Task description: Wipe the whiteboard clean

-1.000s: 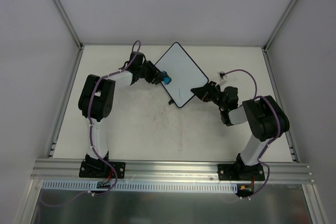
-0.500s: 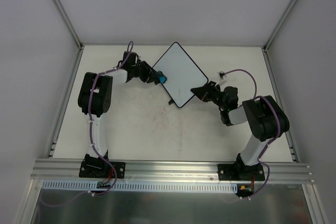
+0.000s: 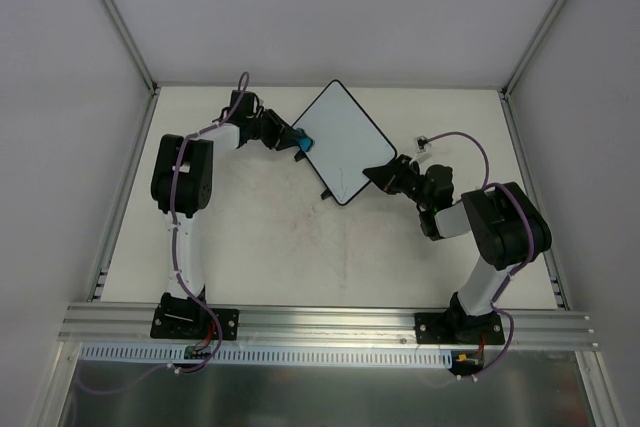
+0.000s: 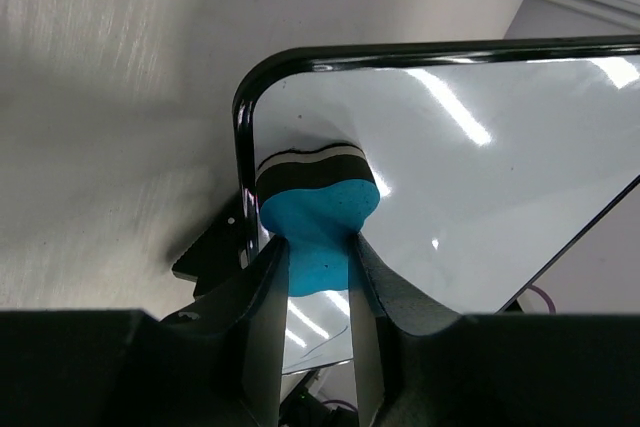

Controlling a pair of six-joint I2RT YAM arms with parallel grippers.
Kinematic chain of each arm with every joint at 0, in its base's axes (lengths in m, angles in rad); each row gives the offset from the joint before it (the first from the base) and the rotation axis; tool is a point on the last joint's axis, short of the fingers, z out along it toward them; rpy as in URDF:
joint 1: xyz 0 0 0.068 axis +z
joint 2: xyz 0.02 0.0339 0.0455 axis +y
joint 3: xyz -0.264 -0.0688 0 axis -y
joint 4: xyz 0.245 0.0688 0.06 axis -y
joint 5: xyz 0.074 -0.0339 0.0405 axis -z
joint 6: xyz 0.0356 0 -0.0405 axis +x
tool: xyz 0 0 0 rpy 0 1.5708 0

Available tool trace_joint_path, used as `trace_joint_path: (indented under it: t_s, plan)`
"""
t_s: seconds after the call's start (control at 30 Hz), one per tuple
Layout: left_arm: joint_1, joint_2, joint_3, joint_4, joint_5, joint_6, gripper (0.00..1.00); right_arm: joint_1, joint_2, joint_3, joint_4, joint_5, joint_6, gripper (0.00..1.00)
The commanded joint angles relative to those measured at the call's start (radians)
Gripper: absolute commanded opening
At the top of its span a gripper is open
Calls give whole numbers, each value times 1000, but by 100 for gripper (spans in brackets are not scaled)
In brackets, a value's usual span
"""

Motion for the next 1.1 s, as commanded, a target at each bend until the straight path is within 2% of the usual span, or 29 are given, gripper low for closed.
trace_joint_path:
  t_s: [0.0,0.13,0.33,1.07]
  plan:
    - [8,53,70,-31,-72,34,0,16,-37,24,103,-56,-33,0]
    - [8,65,108,-45,-62,39,0,16,-36,25,103,-56,-32,0]
    - [-16,22,52,-45,-88,70,0,14,-34,28,101,-57,-29,0]
    - [-197,-99,0,-45,-207,336,0,19,-33,33,103,-59,-25,0]
